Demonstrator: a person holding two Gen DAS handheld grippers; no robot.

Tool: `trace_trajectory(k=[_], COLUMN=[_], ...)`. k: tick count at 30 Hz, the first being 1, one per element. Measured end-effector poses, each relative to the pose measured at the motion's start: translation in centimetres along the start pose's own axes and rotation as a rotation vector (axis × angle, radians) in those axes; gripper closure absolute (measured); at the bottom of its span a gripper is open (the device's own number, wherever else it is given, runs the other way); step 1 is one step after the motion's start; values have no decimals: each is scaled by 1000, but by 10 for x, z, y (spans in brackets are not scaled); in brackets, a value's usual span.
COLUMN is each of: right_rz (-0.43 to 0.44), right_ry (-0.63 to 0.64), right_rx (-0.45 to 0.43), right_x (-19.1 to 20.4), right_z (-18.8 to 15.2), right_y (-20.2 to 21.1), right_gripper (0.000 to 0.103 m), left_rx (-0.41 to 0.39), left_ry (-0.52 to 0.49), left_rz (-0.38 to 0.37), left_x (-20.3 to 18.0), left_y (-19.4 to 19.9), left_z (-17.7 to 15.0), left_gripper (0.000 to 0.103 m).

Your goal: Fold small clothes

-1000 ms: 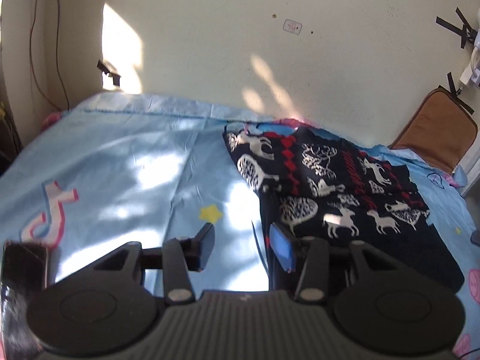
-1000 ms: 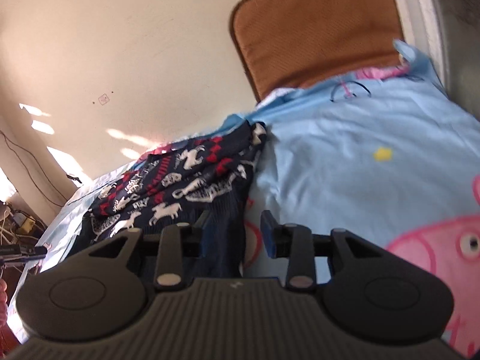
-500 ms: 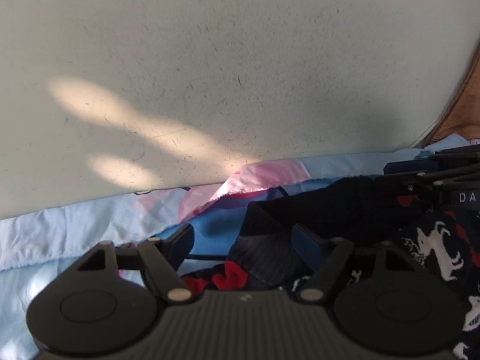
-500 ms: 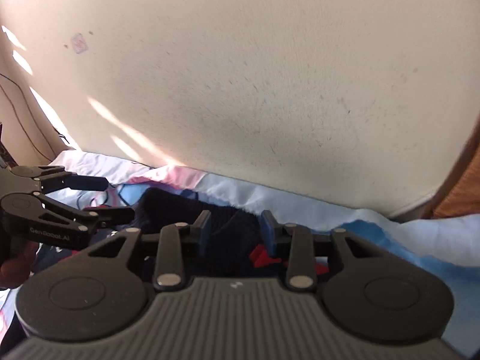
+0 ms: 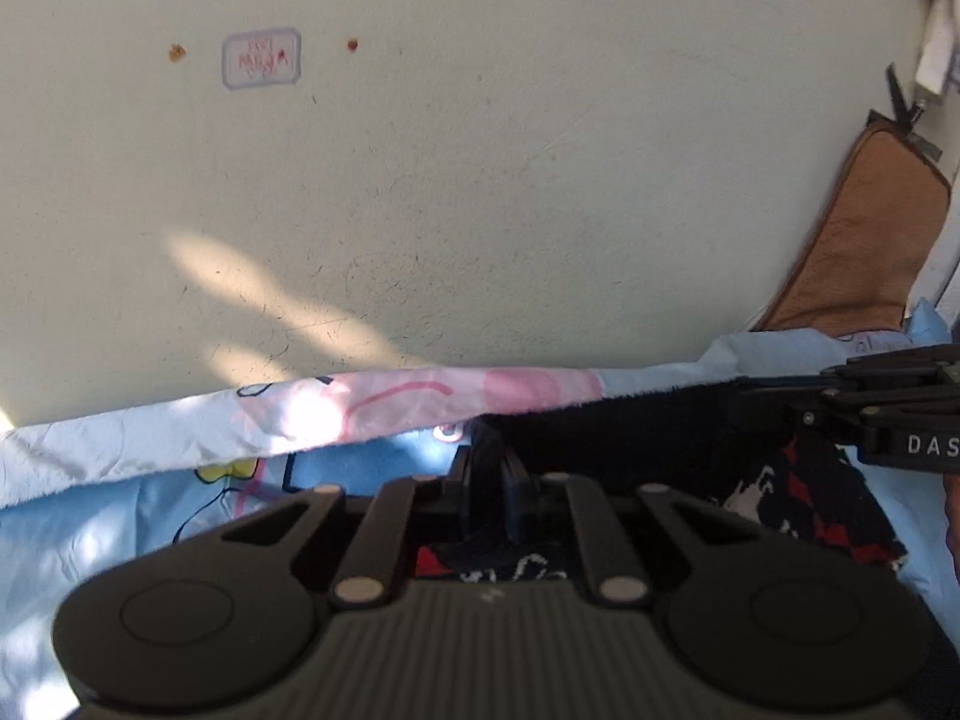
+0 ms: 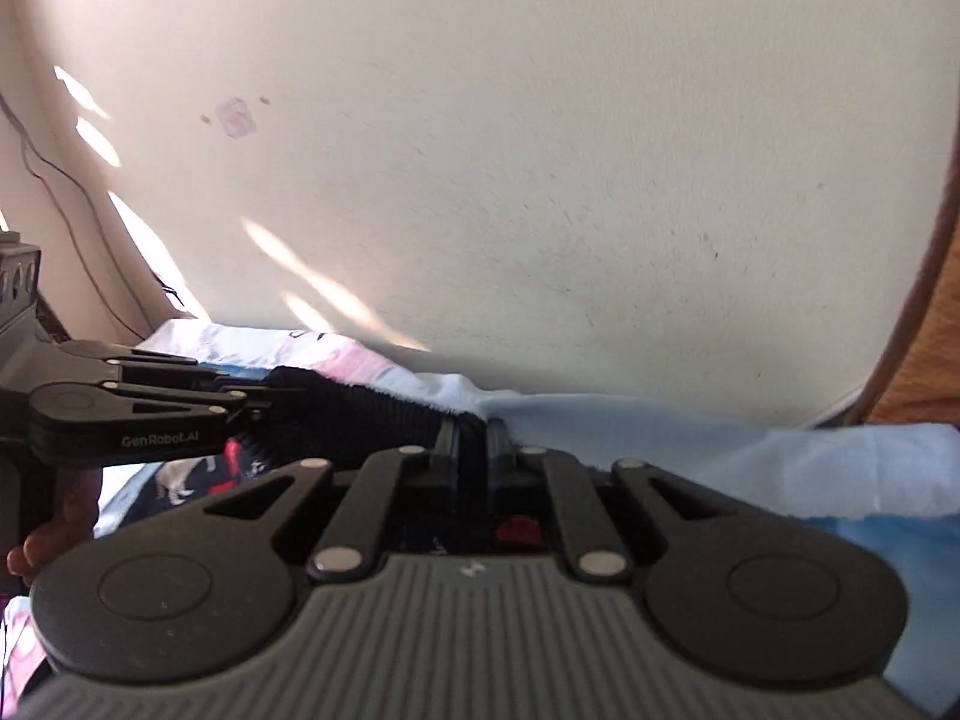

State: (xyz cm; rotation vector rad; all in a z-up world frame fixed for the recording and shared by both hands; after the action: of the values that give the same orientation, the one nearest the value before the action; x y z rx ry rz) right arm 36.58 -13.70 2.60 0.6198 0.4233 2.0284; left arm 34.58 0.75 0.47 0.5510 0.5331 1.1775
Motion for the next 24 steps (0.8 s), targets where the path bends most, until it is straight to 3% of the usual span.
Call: trace_trajectory(k=[6,11,17,21,24], right_rz=[18,14,-28,-62,-4], right_ry=[90,94,-46,-38,-65], right_rx=[-111,-162,-190,-189,-162], right_x=[64,95,101,110,106], right_z=[-62,-135,-200,-221,-224], right_y=[118,172,184,180,182], right_gripper=[92,92,92,92,81], left_rx=[-114,-135,-91,-90,-107], left_ry=[-50,-32,44,2,-15], left_rz=[-56,-80,-69,-41,-69], left_x=[-31,-57,-64,-73,-78], left_y=[109,160,174,179,194], left_z=[-66,-142,-209,-225,-225], left_gripper=[94,94,94,89,80])
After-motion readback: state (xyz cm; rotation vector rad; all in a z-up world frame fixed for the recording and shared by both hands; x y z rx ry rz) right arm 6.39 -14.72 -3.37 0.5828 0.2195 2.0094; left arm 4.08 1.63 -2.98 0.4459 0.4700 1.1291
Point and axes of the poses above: each gripper's, at about its wrist camera, not at the fingertips, and y roughly against the way its jaws point, x to its left, z to its top, the point moved 9 cm from there along -y, roughly the way its jaws point, and after that the axes turned 1 degree about y, right-handed, at the moved point
